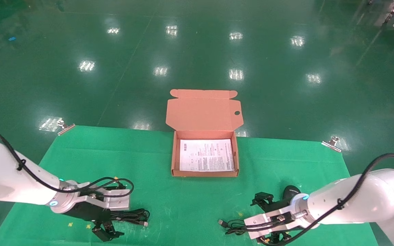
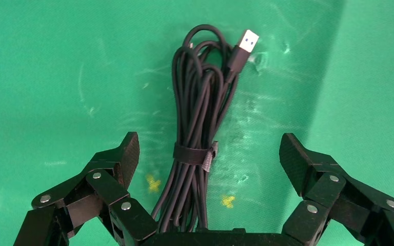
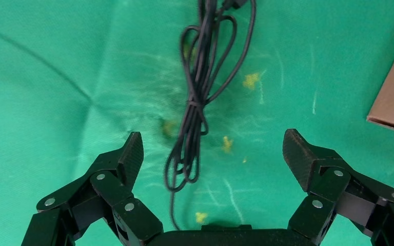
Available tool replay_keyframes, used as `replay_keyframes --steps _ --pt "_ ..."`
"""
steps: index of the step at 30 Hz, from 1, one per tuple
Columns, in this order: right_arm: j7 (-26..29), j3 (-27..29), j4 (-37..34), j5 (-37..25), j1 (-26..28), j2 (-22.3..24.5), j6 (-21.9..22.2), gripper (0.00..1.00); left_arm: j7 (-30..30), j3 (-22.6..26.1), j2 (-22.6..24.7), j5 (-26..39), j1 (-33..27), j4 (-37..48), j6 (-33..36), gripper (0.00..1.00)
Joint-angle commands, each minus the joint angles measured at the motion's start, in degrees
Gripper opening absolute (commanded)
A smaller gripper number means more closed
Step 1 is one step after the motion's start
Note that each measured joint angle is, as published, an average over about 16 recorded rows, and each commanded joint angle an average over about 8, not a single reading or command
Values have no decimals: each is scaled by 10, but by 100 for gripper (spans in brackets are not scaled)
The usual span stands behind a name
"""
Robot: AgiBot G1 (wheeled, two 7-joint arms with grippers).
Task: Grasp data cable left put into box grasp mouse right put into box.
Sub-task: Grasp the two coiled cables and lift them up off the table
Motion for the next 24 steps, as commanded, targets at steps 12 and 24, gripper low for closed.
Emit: replay_keyframes --steps 12,24 --pt "-14 -2 -70 -7 7 -31 28 0 35 -7 22 -9 -13 86 -24 0" --pt "-13 -2 -61 -5 7 -27 23 0 32 -6 18 -9 -12 74 -20 0"
